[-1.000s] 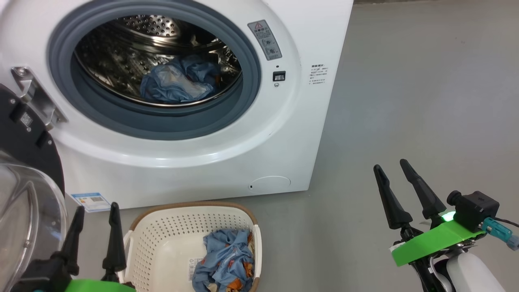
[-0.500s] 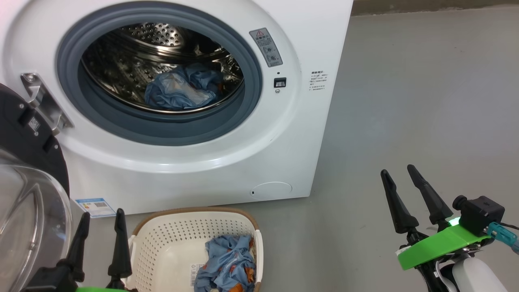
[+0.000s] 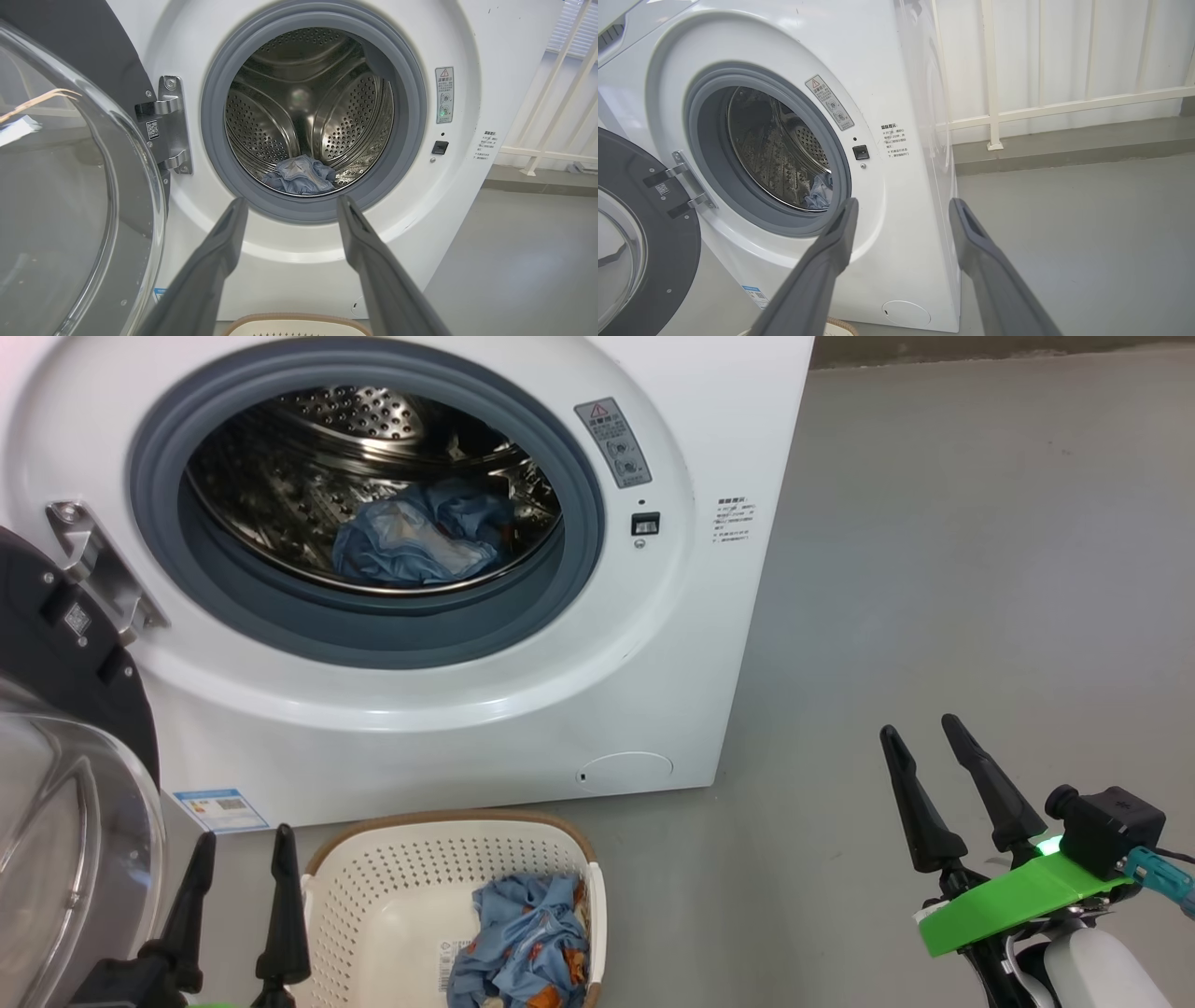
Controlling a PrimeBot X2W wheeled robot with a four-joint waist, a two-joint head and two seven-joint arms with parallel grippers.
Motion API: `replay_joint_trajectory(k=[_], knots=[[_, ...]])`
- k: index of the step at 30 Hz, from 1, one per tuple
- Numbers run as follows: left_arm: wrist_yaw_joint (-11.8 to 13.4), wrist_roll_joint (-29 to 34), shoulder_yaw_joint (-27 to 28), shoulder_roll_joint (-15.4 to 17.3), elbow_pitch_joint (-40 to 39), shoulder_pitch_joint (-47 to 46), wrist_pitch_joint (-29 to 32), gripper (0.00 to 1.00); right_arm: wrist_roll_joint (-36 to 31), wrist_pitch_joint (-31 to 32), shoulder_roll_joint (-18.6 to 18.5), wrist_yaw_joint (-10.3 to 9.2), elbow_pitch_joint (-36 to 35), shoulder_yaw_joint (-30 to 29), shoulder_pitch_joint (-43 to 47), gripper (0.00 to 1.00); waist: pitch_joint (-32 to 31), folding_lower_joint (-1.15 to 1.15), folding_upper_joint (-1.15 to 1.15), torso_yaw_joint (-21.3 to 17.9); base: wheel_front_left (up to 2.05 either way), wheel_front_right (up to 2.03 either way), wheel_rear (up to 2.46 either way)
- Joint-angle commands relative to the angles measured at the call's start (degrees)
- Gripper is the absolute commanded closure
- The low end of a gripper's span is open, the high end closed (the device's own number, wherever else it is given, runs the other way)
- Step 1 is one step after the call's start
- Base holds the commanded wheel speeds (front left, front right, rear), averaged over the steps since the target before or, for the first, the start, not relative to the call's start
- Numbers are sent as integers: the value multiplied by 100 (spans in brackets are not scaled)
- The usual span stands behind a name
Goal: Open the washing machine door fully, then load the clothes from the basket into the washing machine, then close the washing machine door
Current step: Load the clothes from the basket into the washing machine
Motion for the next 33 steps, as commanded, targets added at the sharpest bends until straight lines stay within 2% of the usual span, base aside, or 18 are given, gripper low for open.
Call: replay_joint_trajectory(k=[1, 33], knots=[[-26, 70, 231, 78, -102, -197, -35, 0, -71, -27, -81, 9, -131, 82, -9, 0, 8, 0, 0, 3, 0, 0, 0], [-237, 206, 390, -59, 23, -372, -35, 0, -69, -27, -27, 9, -182, 34, -99, 0, 308, 0, 0, -35, 0, 0, 0]])
